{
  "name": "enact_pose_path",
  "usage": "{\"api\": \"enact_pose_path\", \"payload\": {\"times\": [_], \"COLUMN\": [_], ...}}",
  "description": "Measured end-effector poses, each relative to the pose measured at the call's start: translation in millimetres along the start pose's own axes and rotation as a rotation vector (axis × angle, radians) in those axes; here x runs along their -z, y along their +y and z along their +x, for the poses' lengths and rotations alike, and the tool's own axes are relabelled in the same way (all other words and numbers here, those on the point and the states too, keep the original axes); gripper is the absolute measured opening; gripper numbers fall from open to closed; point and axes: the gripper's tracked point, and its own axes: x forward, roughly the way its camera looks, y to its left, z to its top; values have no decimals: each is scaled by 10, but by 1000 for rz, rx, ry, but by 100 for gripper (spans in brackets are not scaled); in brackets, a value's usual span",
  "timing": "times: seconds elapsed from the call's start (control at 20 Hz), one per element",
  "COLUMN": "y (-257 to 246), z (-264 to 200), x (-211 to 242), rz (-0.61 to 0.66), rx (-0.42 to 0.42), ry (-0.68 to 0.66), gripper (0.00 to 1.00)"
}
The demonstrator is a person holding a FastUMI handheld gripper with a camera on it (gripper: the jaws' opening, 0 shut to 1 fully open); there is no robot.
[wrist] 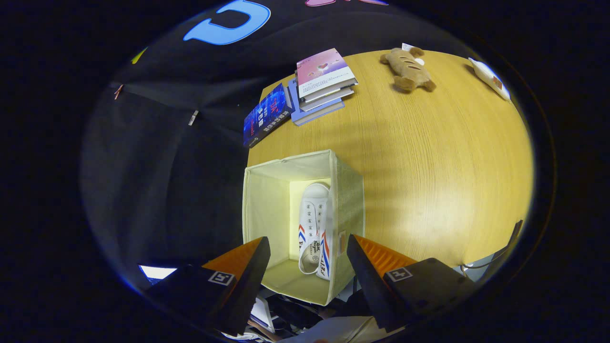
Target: Open the storage box then place both shoes into the box .Put the left shoe in first, then the right shoe, with the right side of both shoes facing outward in a uniform manner.
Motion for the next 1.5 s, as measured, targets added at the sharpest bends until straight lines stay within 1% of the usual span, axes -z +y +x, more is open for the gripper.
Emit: {"api": "enact_pose_path", "payload": {"times": [0.3, 0.4, 0.45, 0.7, 0.95, 1.3, 1.35, 1.5], "y": [-103, -124, -169, -480, -815, -1413, -1508, -1664], "z": [-98, -181, -223, -508, -924, -1709, -1924, -2270], "x": [27, -20, -59, -303, -595, -930, -945, -1036], "rz": [8, -20, -47, -177, -229, -393, -418, -478], "rx": [-40, -53, -47, 34, 119, 292, 315, 361], "ry": [-29, -83, -117, -300, -457, -664, -690, -776], "gripper": [99, 98, 99, 99, 99, 99, 99, 99]}}
